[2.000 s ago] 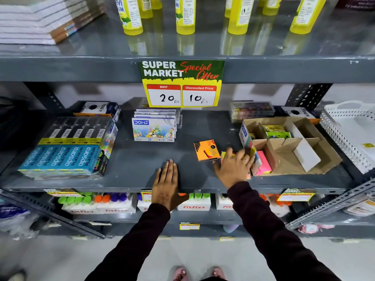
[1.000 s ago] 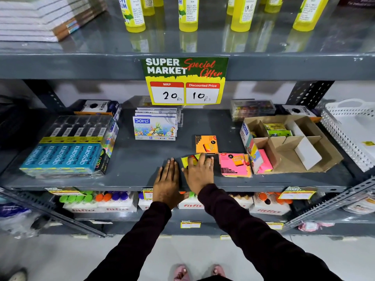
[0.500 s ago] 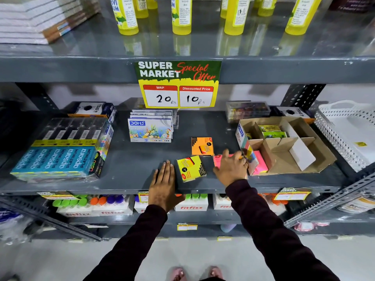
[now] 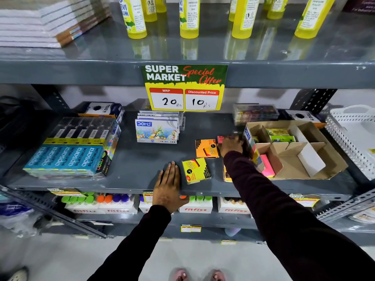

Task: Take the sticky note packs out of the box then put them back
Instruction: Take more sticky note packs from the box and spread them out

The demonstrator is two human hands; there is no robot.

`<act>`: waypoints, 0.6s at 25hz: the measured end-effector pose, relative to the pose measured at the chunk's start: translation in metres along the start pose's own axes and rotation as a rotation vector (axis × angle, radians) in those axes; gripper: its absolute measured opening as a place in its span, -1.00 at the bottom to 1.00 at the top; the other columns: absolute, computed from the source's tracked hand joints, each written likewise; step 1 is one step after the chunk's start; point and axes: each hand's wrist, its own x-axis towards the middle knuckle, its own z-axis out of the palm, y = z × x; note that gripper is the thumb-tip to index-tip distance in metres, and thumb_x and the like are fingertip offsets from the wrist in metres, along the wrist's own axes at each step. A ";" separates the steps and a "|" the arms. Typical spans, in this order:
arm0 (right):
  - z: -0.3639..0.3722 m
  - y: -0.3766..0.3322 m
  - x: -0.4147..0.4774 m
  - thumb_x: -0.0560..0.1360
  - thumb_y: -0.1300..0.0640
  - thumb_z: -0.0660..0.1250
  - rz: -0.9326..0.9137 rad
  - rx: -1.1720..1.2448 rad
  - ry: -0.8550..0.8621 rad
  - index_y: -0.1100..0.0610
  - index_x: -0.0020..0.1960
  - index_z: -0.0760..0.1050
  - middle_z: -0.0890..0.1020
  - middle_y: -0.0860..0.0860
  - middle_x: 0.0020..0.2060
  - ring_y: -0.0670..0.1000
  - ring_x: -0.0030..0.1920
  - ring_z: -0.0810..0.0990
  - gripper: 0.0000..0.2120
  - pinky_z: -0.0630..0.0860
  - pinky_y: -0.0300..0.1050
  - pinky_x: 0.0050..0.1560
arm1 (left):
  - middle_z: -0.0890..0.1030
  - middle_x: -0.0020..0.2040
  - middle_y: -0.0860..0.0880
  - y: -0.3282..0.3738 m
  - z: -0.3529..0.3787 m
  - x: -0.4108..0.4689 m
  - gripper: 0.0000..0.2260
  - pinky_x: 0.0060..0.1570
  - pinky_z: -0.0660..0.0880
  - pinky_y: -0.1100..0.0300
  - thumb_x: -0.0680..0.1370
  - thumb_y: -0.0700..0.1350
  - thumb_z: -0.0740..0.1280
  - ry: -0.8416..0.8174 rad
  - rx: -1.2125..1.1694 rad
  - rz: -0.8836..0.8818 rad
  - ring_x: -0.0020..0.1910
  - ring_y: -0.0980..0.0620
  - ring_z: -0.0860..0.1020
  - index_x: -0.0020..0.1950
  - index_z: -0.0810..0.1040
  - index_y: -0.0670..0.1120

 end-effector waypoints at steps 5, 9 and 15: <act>-0.003 0.008 -0.028 0.57 0.06 0.21 -0.054 -0.012 0.065 0.26 0.35 0.33 0.39 0.33 0.32 0.34 0.31 0.40 -0.58 0.42 0.15 0.28 | 0.37 0.39 -0.26 0.000 0.001 -0.001 -0.01 0.31 0.18 -0.13 0.18 0.30 0.46 0.049 0.005 0.012 0.37 -0.20 0.35 0.39 0.30 -0.30; -0.013 0.032 -0.088 0.48 -0.13 0.34 0.014 -0.027 -0.013 0.25 0.34 0.32 0.37 0.29 0.31 0.33 0.33 0.38 -0.39 0.46 0.18 0.24 | 0.37 0.39 -0.27 0.001 0.003 -0.001 0.02 0.31 0.22 -0.12 0.19 0.33 0.45 0.057 0.038 0.013 0.37 -0.19 0.34 0.40 0.23 -0.30; -0.008 0.039 -0.119 0.42 -0.13 0.40 0.029 -0.040 0.045 0.25 0.36 0.28 0.35 0.30 0.32 0.36 0.32 0.37 -0.32 0.43 0.18 0.28 | 0.31 0.43 -0.26 0.002 0.002 -0.001 0.04 0.33 0.20 -0.07 0.18 0.22 0.54 0.036 0.066 0.012 0.41 -0.16 0.29 0.42 0.15 -0.29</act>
